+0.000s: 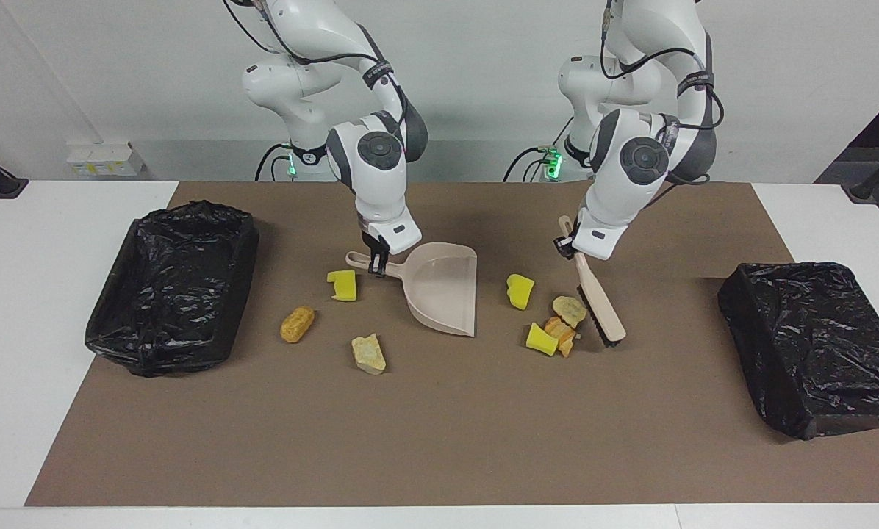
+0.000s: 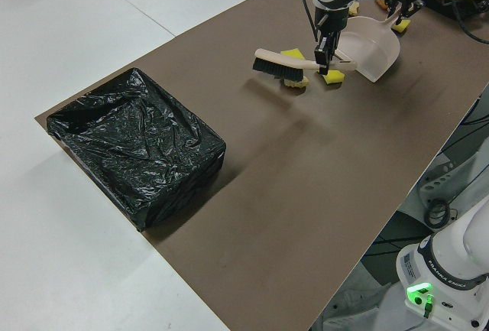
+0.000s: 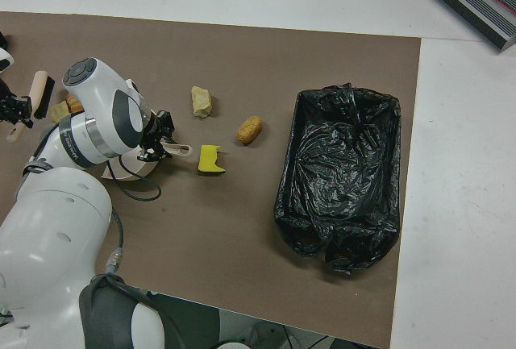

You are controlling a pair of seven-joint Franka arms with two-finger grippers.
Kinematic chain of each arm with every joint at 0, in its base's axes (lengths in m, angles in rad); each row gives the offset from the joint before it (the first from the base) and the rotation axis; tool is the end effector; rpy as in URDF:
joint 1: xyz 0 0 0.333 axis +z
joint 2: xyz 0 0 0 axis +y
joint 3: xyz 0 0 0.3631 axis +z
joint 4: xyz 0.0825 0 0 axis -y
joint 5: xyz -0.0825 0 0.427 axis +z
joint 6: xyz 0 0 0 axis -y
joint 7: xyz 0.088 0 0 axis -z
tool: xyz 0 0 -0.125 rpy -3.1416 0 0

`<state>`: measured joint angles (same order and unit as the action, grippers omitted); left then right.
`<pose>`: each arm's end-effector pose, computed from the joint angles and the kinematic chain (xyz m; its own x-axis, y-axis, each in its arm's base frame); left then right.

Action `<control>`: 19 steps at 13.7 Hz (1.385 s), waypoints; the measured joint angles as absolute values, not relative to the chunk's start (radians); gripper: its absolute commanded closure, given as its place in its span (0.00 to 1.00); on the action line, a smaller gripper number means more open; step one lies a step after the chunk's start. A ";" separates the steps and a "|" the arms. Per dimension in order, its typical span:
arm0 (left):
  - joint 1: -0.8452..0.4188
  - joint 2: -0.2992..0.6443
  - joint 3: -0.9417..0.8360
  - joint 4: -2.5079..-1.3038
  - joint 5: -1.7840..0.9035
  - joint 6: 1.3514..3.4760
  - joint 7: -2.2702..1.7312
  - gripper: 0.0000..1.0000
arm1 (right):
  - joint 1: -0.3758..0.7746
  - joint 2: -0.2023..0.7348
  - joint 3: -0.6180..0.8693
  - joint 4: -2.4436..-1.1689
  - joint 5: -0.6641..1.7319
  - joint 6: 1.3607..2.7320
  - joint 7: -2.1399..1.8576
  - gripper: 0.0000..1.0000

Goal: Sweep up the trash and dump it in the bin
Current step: 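Brush the gathered pieces into the dustpan with the left gripper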

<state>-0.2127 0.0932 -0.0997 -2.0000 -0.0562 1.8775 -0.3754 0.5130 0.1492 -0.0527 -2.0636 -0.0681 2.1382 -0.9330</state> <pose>0.5567 -0.1843 0.4048 0.9716 0.0857 -0.2205 0.0823 -0.9963 -0.0246 0.5439 0.2659 0.3592 0.1363 0.9861 -0.0951 0.9900 -0.1391 -0.0236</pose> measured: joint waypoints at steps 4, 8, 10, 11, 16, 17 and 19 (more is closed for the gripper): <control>-0.190 0.094 -0.105 -2.071 0.009 1.922 -0.185 1.00 | 0.513 0.149 -0.053 -2.064 -0.068 2.138 -0.932 1.00; -0.240 0.092 -0.124 -2.119 0.017 2.023 -0.200 1.00 | 0.513 0.149 -0.053 -2.064 -0.068 2.138 -0.931 1.00; -0.307 0.093 -0.128 -2.126 0.017 2.054 -0.274 1.00 | 0.513 0.149 -0.053 -2.064 -0.068 2.138 -0.930 1.00; -0.347 0.093 -0.130 -2.128 0.016 2.060 -0.309 1.00 | 0.513 0.149 -0.053 -2.064 -0.068 2.138 -0.930 1.00; -0.555 0.089 -0.136 -2.129 -0.066 2.075 -0.472 1.00 | 0.513 0.149 -0.053 -2.064 -0.068 2.133 -0.930 1.00; -0.592 0.085 -0.137 -2.128 -0.080 2.077 -0.498 1.00 | 0.513 0.149 -0.053 -2.064 -0.068 2.132 -0.929 1.00; -0.673 0.076 -0.139 -2.117 -0.100 2.081 -0.578 1.00 | 0.513 0.149 -0.053 -2.064 -0.068 2.132 -0.926 1.00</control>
